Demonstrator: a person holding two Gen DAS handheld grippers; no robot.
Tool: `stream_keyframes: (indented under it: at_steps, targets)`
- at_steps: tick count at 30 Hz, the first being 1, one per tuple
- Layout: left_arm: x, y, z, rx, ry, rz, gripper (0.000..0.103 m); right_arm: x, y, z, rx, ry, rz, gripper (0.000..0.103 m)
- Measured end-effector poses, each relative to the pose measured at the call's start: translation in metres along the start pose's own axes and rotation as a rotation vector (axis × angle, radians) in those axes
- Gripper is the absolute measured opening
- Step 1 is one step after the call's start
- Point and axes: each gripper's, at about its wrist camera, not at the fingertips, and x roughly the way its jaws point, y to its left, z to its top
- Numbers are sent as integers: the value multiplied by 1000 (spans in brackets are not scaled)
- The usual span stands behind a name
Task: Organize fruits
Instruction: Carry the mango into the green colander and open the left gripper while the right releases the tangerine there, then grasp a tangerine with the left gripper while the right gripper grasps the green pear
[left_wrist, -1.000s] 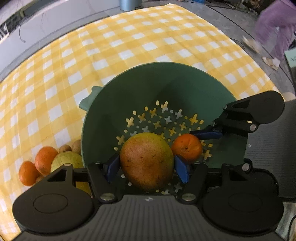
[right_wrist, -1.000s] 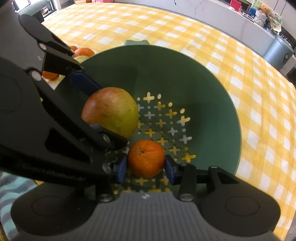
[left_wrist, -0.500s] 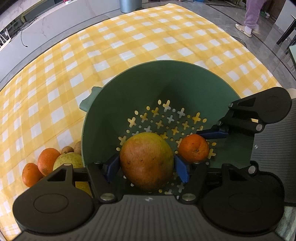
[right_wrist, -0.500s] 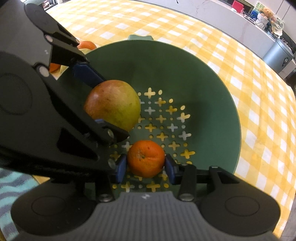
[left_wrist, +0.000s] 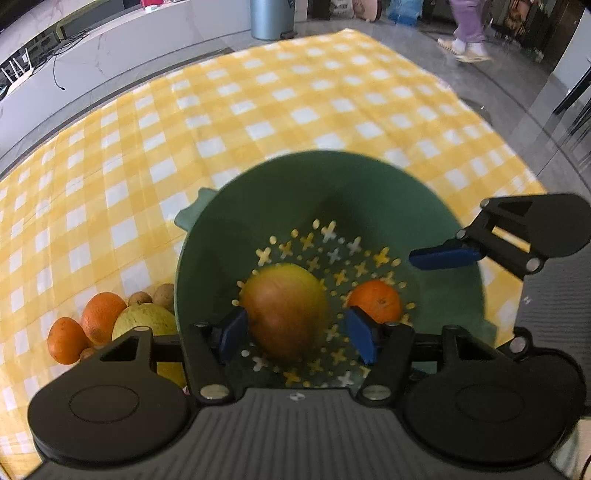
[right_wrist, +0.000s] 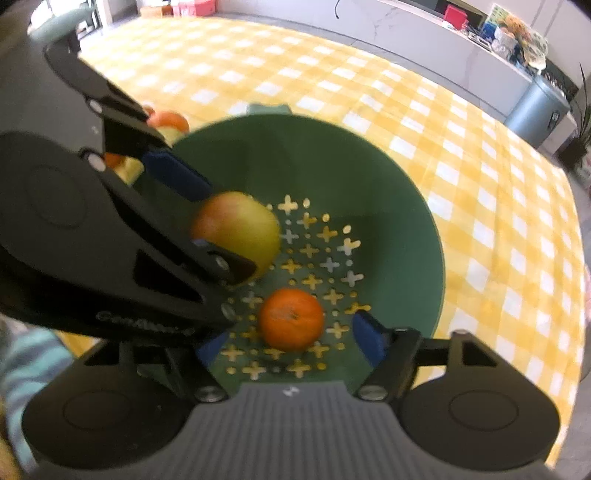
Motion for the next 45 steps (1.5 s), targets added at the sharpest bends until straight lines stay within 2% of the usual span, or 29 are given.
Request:
stream_keyframes:
  at_steps: [6, 13, 15, 20, 25, 31, 38, 45]
  targets:
    - [-26, 9, -7, 4, -38, 11, 73, -20, 14, 1, 31, -40, -3, 72]
    - [-66, 50, -22, -14, -68, 14, 73, -40, 37, 12, 68, -166, 61, 72]
    - [-76, 62, -28, -5, -61, 16, 73, -41, 44, 18, 63, -196, 96, 72]
    - [-88, 91, -43, 68, 2, 50, 73, -43, 72, 39, -35, -206, 169, 70]
    - [-72, 116, -61, 151, 105, 100, 73, -32, 100, 63, -182, -177, 199, 68]
    - [-40, 136, -74, 209, 180, 119, 73, -5, 121, 90, -345, -126, 170, 68]
    - [-17, 156, -73, 206, 175, 120, 73, 36, 127, 112, -485, -28, 76, 68]
    - [-1, 162, -71, 160, 164, 91, 73, 62, 127, 121, -534, 40, 49, 69]
